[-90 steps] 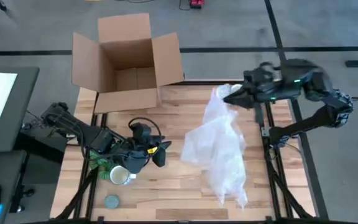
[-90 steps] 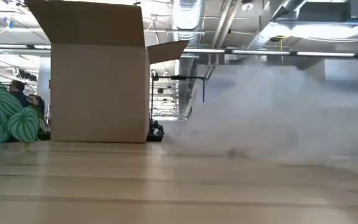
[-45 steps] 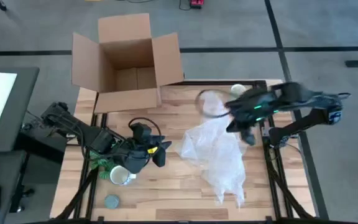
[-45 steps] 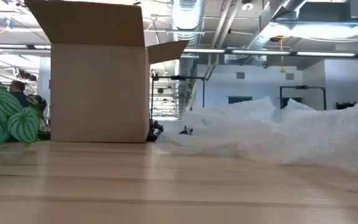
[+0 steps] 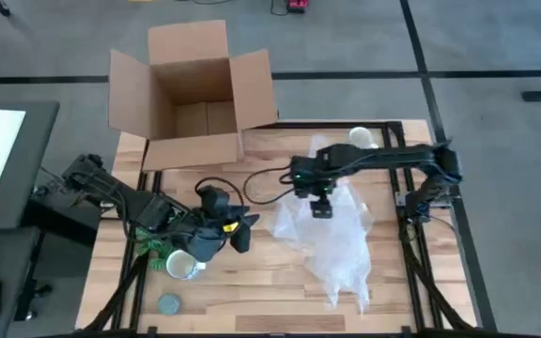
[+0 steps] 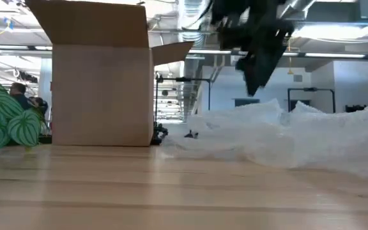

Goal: Wrap mug
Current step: Prepare the bubble wrap

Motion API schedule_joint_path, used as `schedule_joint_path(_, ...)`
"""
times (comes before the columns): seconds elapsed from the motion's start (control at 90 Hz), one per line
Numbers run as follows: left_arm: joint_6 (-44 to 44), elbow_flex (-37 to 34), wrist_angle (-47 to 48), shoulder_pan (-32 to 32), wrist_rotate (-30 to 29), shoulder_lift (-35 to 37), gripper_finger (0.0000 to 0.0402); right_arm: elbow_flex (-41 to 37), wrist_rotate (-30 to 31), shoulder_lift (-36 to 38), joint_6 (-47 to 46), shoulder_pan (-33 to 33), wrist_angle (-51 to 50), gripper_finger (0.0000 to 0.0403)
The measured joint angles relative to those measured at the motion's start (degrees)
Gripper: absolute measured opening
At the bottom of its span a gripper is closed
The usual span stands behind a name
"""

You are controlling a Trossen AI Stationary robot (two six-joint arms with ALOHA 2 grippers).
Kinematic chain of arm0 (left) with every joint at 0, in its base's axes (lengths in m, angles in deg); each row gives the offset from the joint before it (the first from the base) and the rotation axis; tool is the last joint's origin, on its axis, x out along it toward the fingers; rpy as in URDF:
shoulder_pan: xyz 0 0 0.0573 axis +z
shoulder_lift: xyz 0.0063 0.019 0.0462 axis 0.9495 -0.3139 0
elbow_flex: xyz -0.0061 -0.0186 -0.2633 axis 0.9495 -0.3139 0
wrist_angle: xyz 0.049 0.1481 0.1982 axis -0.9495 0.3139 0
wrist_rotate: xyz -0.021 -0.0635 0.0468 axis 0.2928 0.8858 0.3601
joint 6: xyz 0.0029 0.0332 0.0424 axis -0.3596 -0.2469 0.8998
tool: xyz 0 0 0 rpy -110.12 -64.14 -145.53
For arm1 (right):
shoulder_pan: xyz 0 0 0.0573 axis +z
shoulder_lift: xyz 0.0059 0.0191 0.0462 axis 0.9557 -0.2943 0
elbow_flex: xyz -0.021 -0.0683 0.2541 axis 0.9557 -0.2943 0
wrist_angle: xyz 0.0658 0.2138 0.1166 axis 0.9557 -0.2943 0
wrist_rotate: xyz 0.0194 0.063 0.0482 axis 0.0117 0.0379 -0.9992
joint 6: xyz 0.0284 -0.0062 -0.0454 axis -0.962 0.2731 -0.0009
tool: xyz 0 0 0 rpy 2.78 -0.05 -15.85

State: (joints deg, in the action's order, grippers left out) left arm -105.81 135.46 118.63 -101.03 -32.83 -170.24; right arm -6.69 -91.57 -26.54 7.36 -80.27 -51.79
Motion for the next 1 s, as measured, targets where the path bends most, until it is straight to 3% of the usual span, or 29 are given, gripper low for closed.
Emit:
schedule_joint_path(0.178,0.0,0.0,0.0,0.0,0.3,0.0,0.0177,0.0,6.8,-7.1,1.6,-0.4,-0.3,0.0277)
schedule_joint_path(0.289,0.0,0.0,0.0,0.0,0.3,0.0,0.0177,0.0,7.3,-9.8,1.7,0.1,0.2,0.0247)
schedule_joint_path(0.4,0.0,0.0,0.0,0.0,0.4,0.0,0.0177,0.0,7.3,-10.7,0.8,0.9,1.7,0.0174)
schedule_joint_path(0.522,0.0,0.0,0.0,0.0,0.4,0.0,0.0177,0.1,5.3,-9.9,-0.3,2.1,2.7,0.0052)
schedule_joint_path(0.578,0.0,0.0,0.0,-0.1,0.4,0.0,0.0177,0.5,3.8,-8.4,-1.0,2.6,2.2,0.0018)
schedule_joint_path(0.756,0.6,0.0,-1.9,-0.7,1.9,0.1,0.0177,3.6,1.6,1.4,-6.7,4.6,-0.3,0.0005)
schedule_joint_path(1.0,9.1,2.1,-10.5,-1.6,7.9,1.2,0.0177,12.1,-11.4,15.8,-12.5,8.2,1.8,0.0001)
